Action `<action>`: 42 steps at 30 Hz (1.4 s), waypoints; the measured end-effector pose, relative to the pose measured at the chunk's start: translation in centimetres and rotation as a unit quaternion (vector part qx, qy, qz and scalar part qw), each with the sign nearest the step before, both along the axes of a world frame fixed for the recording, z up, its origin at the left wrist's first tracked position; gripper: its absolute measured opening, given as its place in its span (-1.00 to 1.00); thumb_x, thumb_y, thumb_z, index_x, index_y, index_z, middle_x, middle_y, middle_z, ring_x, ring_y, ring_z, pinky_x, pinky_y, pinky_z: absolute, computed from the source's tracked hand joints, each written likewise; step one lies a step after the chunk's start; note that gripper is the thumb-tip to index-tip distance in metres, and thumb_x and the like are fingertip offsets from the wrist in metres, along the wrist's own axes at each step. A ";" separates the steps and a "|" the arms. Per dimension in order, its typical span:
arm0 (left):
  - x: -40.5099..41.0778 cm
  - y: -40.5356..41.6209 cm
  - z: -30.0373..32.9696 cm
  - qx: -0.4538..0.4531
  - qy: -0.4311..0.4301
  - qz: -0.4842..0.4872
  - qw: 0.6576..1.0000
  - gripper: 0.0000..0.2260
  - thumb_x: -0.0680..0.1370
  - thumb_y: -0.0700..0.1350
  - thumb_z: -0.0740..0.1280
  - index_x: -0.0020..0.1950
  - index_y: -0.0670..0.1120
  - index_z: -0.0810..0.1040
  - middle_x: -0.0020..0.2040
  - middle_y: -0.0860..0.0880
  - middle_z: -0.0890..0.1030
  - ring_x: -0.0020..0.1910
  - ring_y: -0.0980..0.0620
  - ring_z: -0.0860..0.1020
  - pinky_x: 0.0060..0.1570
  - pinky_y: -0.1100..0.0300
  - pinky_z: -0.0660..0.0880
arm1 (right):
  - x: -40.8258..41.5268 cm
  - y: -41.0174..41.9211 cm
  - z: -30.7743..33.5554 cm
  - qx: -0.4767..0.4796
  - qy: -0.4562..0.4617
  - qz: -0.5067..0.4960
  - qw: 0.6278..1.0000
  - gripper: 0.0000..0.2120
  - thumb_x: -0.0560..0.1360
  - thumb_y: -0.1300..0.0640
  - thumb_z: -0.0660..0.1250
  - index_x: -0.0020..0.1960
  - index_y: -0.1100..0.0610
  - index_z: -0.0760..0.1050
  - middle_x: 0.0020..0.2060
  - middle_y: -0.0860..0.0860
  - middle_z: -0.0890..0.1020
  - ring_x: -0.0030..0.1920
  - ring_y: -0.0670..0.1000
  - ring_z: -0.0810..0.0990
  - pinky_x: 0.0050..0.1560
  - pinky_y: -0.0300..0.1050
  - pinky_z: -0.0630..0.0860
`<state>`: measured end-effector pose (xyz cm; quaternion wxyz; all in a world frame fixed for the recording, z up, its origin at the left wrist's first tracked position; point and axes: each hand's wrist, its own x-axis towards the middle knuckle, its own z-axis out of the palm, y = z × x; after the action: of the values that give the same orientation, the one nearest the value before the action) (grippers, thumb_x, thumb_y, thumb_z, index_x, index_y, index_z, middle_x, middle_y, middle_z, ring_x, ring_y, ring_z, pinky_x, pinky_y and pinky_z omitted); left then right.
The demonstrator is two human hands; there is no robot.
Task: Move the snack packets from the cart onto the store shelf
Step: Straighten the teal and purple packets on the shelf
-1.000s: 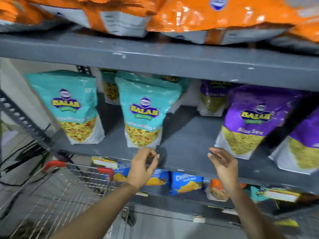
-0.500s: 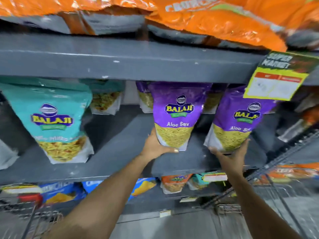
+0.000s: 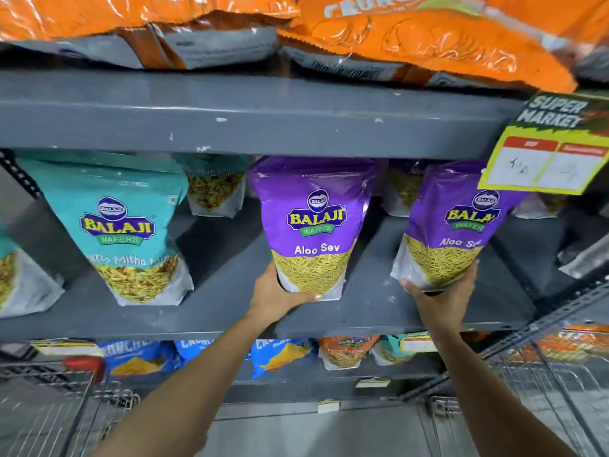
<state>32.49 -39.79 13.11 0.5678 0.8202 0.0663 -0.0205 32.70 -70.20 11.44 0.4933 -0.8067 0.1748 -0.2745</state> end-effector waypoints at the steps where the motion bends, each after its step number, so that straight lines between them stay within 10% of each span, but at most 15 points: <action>1: -0.1 0.3 0.0 -0.002 0.003 0.000 1.000 -0.25 0.15 0.04 0.66 0.24 0.09 0.39 0.01 0.25 0.53 -0.03 0.23 0.52 -0.11 0.40 0.40 | 0.0 0.3 0.0 -0.001 0.000 0.002 1.000 0.26 0.11 0.13 0.71 0.59 0.13 -0.01 0.52 0.16 0.25 0.52 0.15 0.22 0.45 -0.11 0.17; 23: -0.5 1.3 -0.1 -0.002 0.006 -0.014 1.000 -0.19 0.21 0.08 0.63 0.35 0.05 0.31 0.16 0.13 0.53 0.09 0.15 0.51 -0.11 0.44 0.41 | -1.5 1.2 0.6 -0.018 0.016 -0.023 0.999 0.29 0.14 0.11 0.70 0.60 0.18 -0.07 0.52 0.21 0.23 0.53 0.21 0.19 0.49 0.12 0.20; 42: -0.5 2.0 -0.2 -0.013 0.006 -0.024 1.000 -0.09 0.16 0.12 0.64 0.39 0.12 0.22 0.25 0.15 0.50 0.21 0.12 0.50 0.22 0.09 0.51 | -2.6 1.4 1.2 -0.006 0.027 -0.020 0.999 0.32 0.16 0.09 0.69 0.60 0.21 -0.15 0.54 0.22 0.16 0.56 0.17 0.10 0.52 0.05 0.13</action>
<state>31.98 -37.79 12.92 0.5771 0.8142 0.0496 -0.0404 30.06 -68.79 12.60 0.4783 -0.8128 0.2027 -0.2637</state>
